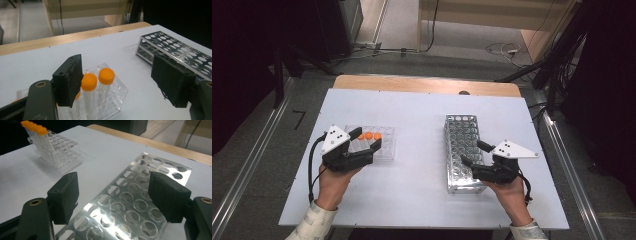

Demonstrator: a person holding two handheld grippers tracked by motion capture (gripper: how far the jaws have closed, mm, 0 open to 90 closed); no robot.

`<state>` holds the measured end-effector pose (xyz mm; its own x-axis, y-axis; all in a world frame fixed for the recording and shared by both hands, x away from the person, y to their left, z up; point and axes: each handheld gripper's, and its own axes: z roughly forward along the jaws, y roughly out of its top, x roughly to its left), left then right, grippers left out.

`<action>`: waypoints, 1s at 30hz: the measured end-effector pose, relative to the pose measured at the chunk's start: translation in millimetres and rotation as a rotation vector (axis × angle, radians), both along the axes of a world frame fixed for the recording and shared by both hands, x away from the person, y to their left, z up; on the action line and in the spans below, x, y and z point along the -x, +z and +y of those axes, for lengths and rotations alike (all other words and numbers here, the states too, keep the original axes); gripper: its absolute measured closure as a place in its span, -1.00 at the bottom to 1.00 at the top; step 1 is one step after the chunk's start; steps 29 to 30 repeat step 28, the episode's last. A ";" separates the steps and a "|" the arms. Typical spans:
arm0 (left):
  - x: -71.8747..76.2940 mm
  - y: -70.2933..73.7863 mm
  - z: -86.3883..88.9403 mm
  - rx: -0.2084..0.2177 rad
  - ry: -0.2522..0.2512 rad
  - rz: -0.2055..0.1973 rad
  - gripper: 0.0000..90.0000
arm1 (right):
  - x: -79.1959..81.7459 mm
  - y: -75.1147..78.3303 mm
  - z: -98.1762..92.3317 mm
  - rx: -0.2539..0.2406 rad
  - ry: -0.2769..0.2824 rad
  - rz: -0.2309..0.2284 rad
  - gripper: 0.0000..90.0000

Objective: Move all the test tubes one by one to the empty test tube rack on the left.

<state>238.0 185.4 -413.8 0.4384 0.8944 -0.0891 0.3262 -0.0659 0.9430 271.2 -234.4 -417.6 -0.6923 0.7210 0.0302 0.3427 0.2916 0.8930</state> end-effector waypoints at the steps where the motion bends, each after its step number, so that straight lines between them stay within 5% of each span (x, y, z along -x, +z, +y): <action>1: 4.4 -1.6 2.6 -0.007 0.011 -0.002 -0.46 | 0.6 -1.3 -4.1 0.002 -0.011 0.000 -0.48; 9: 49.6 -31.0 40.1 -0.042 0.137 -0.001 -0.50 | 13.9 -13.9 -52.0 0.023 -0.147 -0.018 -0.48; 15: 78.1 -54.5 74.4 -0.080 0.251 0.022 -0.51 | 31.7 -31.9 -100.6 0.051 -0.314 0.002 -0.48; 23: 72.2 -84.9 100.0 -0.096 0.346 0.157 -0.55 | 40.4 -65.2 -153.6 0.047 -0.527 0.106 -0.48; 27: 62.1 -95.5 108.3 -0.085 0.378 0.222 -0.57 | 41.3 -73.8 -161.0 0.051 -0.556 0.137 -0.53; 30: 60.7 -97.0 110.1 -0.075 0.387 0.223 -0.58 | 41.8 -74.3 -160.9 0.054 -0.557 0.133 -0.53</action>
